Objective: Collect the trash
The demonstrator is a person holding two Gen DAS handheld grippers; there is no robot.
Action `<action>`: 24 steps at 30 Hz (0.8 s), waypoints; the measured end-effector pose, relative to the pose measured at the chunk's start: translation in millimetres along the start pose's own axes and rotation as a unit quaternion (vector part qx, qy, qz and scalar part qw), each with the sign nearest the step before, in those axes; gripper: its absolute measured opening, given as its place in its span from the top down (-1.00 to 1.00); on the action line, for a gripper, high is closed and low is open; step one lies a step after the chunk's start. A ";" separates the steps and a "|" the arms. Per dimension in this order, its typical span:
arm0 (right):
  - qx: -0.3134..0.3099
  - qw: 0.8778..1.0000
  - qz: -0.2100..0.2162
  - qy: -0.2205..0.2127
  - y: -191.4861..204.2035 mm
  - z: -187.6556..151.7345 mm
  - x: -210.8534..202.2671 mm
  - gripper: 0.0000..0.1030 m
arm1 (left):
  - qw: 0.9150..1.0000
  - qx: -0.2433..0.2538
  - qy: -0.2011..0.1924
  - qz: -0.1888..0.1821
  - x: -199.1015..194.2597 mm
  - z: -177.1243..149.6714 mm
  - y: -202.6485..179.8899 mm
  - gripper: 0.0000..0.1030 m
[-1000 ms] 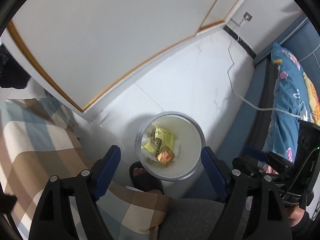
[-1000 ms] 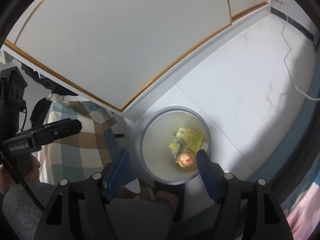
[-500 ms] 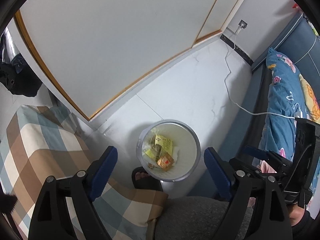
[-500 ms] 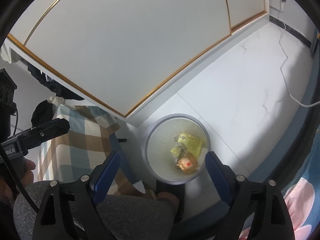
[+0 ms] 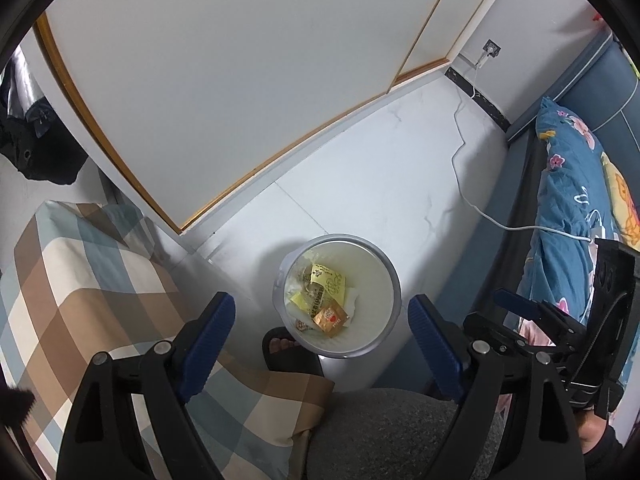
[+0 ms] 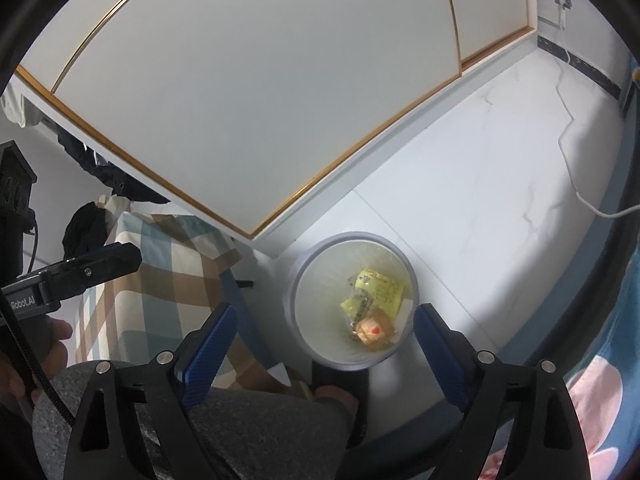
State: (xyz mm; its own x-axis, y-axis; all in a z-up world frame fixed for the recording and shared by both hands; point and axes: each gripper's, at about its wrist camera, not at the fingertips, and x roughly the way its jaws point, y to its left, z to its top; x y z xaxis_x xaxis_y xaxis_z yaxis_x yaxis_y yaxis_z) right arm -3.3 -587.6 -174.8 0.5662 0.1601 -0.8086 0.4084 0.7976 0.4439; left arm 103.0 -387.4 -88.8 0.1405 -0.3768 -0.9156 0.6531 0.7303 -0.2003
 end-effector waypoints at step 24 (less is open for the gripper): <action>0.004 1.000 -0.002 -0.002 -0.1 -0.7 -2.3 -0.75 | 1.000 -0.001 -0.002 0.009 -2.2 -0.1 -0.1 -0.67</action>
State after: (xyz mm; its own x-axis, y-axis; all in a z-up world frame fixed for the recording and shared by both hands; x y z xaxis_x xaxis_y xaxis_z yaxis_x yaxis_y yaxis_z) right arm -5.2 -587.7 -173.2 0.5672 0.1537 -0.8091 0.4167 0.7938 0.4429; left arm 102.5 -386.6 -86.7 0.1558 -0.3658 -0.9176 0.6490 0.7382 -0.1841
